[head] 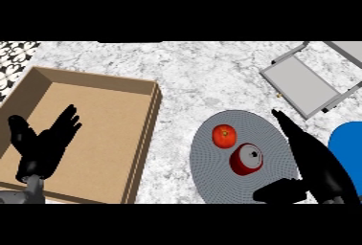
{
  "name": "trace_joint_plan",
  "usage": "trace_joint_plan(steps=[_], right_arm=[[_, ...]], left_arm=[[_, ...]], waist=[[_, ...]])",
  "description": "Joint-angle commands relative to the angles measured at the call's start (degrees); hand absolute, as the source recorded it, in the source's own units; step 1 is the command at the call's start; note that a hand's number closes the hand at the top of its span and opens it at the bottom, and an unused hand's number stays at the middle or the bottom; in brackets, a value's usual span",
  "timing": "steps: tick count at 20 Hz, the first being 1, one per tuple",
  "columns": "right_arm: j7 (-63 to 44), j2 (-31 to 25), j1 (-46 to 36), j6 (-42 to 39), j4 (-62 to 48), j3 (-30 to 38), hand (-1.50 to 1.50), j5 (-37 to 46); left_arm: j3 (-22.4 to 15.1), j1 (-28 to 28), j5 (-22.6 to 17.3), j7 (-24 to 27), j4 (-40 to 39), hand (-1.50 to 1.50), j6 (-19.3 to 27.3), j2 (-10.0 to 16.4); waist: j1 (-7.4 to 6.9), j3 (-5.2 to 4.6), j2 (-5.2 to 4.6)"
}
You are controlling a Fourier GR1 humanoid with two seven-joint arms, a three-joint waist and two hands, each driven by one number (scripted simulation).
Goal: Pick the can from the placemat and place it in the tiered shelf
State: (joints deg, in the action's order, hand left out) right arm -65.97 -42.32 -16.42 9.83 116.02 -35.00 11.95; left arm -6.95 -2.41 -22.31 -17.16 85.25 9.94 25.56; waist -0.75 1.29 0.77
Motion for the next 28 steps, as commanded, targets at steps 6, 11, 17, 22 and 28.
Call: trace_joint_plan(steps=[6, 11, 17, 22, 28], right_arm=[[-10.7, 7.5, -1.7, -0.3, -4.0, -3.7, -1.50, 7.5], [-9.5, 11.1, -2.0, -1.2, -10.4, -4.6, -1.50, 11.1], [-5.3, 11.8, 0.8, -0.4, -13.3, -3.8, -1.50, 15.2], [-2.6, 17.1, -0.1, 1.0, -17.8, -2.7, -1.50, 17.5], [-2.6, 19.2, 0.3, 0.1, -16.5, -2.4, -1.50, 20.1]], left_arm=[[-1.5, 1.9, 1.5, 1.2, -3.0, 0.00, 1.1, -3.6], [0.0, -0.2, 1.0, 0.9, -5.5, 0.00, -0.8, -2.2], [-2.8, 2.9, 2.9, 1.5, -3.0, 0.00, 1.0, -5.1], [-1.3, 1.2, 2.2, 1.3, -4.7, 0.00, 0.2, -5.0], [-0.2, 2.8, 2.6, 2.5, -5.0, 0.00, -0.3, -4.6]], waist=[[0.82, -1.41, -0.74], [1.09, -1.42, -0.94], [1.27, -1.37, -0.76], [0.96, -1.35, -0.96], [1.28, -1.38, -0.72]])
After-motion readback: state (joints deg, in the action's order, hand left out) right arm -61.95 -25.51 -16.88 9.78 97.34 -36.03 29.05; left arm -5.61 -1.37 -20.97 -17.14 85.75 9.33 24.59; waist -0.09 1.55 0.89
